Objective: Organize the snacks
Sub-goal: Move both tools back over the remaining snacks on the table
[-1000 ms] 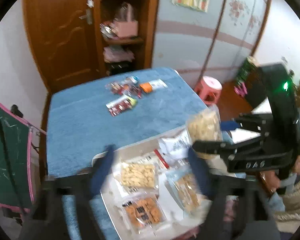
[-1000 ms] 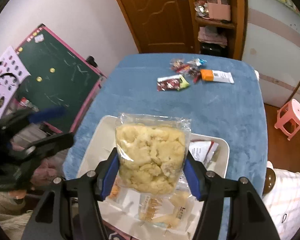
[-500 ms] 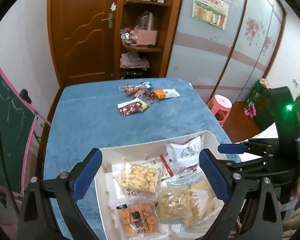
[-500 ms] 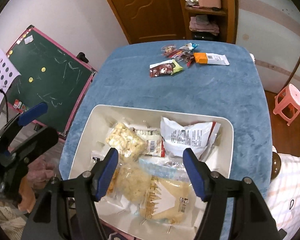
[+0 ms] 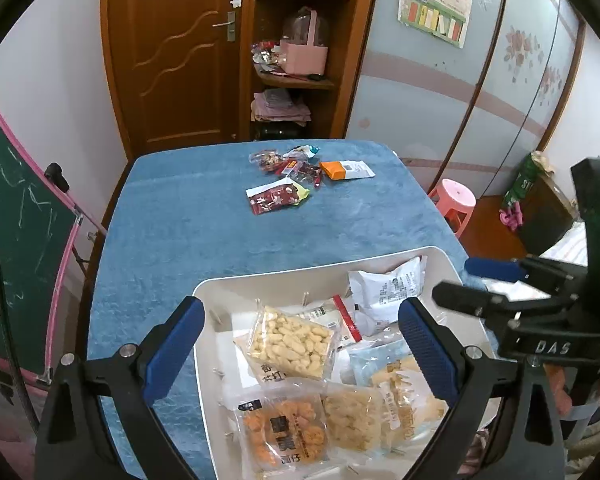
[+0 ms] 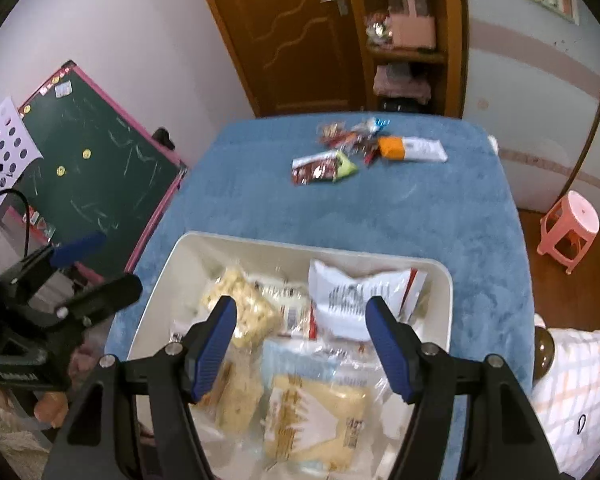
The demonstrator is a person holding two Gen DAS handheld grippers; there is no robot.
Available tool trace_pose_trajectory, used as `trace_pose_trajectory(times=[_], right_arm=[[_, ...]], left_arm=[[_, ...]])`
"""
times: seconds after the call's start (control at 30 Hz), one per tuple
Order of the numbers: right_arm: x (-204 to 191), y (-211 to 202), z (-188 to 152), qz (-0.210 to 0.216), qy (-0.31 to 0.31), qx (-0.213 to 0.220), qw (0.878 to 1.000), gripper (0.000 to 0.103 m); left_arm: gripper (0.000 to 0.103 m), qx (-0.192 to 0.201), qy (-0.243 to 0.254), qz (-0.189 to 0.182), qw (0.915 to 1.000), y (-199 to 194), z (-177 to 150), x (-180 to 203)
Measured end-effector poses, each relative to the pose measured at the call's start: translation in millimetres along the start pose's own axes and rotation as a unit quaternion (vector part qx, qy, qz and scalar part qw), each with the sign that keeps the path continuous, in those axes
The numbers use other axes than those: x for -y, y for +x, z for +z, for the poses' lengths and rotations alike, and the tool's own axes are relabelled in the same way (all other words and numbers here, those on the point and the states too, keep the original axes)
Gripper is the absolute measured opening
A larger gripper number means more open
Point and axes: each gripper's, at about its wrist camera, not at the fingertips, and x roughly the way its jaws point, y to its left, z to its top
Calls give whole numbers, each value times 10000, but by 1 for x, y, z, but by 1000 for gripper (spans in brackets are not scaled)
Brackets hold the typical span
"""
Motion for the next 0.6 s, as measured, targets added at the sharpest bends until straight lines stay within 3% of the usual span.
trace_pose_trajectory(times=[0.27,0.6], right_arm=[[12,-14,10,-398,-126,788,9960,68],[45,-13,46,-597,-156,652,9960,68]], left_arm=[[97,-31,174,69,9998,8,7,2],[97,28,862,383,9955,13,46,6]])
